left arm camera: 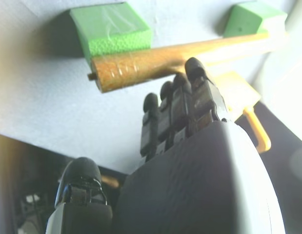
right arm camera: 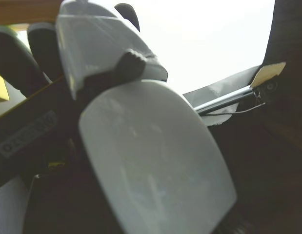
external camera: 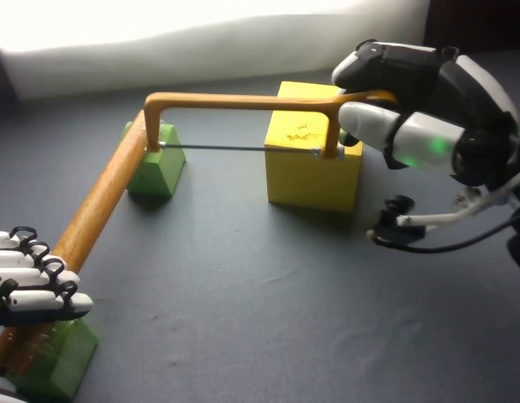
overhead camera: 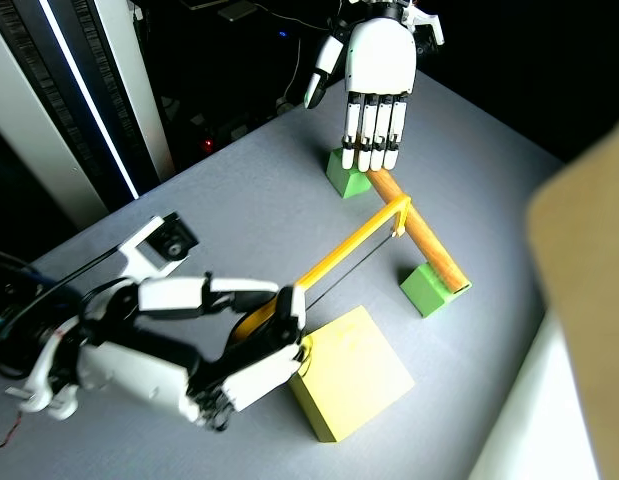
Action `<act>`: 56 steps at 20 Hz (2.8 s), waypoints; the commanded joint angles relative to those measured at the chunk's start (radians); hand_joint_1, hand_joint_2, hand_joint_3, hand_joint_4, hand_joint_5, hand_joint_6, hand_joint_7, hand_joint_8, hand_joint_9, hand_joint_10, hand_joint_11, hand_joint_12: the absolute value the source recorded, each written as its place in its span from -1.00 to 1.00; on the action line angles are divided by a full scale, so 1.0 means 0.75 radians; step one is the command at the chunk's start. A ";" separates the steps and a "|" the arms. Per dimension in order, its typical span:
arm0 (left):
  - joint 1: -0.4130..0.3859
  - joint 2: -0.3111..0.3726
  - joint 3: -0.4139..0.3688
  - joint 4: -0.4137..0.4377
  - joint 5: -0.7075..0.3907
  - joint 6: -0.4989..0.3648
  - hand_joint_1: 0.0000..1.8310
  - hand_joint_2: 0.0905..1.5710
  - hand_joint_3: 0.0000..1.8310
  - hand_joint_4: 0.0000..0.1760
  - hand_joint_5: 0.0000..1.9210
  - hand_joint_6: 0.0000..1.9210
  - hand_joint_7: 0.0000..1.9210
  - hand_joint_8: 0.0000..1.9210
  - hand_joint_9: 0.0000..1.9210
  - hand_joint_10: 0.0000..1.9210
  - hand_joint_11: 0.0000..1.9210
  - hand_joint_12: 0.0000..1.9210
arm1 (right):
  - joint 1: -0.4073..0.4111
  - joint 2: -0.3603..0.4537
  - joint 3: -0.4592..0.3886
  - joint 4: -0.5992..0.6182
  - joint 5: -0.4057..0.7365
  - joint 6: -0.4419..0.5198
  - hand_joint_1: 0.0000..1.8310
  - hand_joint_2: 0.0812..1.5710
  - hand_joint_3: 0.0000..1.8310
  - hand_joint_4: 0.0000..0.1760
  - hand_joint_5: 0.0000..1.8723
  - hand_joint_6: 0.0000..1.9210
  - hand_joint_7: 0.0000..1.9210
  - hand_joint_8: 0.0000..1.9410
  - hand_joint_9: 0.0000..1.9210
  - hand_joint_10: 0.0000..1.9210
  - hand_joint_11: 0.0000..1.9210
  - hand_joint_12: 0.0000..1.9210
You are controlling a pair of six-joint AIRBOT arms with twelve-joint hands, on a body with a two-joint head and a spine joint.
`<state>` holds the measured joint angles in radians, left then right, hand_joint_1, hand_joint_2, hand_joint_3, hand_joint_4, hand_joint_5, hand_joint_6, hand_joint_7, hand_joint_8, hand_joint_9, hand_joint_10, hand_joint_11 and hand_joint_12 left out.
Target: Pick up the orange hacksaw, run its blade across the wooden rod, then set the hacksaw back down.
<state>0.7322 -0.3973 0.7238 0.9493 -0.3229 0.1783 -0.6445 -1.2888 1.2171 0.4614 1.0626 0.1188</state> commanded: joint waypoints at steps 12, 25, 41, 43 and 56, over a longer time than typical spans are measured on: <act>-0.013 -0.002 0.016 -0.027 -0.024 -0.005 -1.00 0.47 -1.00 -1.00 -0.88 -1.00 -0.94 -1.00 -0.93 -1.00 -1.00 -0.71 | 0.120 -0.157 0.000 0.144 0.105 -0.202 0.50 0.39 -1.00 -1.00 -0.02 -0.08 -0.04 0.11 0.03 0.32 -0.07 0.37; -0.014 -0.002 0.002 -0.027 -0.023 -0.005 -1.00 0.46 -1.00 -1.00 -0.88 -1.00 -0.94 -1.00 -0.93 -1.00 -1.00 -0.71 | 0.149 -0.246 0.000 0.272 0.072 -0.396 0.50 0.39 -1.00 -1.00 -0.02 -0.08 -0.02 0.08 0.06 0.28 -0.05 0.37; -0.016 0.001 -0.030 -0.027 -0.023 -0.005 -1.00 0.46 -1.00 -1.00 -0.88 -1.00 -0.93 -0.99 -0.92 -1.00 -1.00 -0.67 | 0.234 -0.460 0.073 0.479 -0.052 -0.582 0.50 0.39 -1.00 -1.00 -0.03 -0.06 -0.02 0.09 0.04 0.30 -0.05 0.36; -0.016 0.001 -0.030 -0.027 -0.023 -0.005 -1.00 0.46 -1.00 -1.00 -0.88 -1.00 -0.92 -1.00 -0.91 -1.00 -1.00 -0.64 | 0.252 -0.501 0.090 0.515 -0.051 -0.600 0.50 0.39 -1.00 -1.00 -0.03 -0.07 -0.03 0.10 0.04 0.31 -0.05 0.36; -0.019 0.000 -0.030 -0.027 -0.023 -0.005 -1.00 0.46 -1.00 -1.00 -0.89 -1.00 -0.93 -1.00 -0.91 -1.00 -1.00 -0.68 | 0.244 -0.511 0.097 0.499 -0.037 -0.664 0.50 0.39 -1.00 -1.00 -0.04 -0.04 -0.04 0.11 0.06 0.27 -0.05 0.34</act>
<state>0.7269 -0.4015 0.7010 0.9459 -0.3027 0.1787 -0.4622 -1.6810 1.2907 0.8936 0.9459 -0.3958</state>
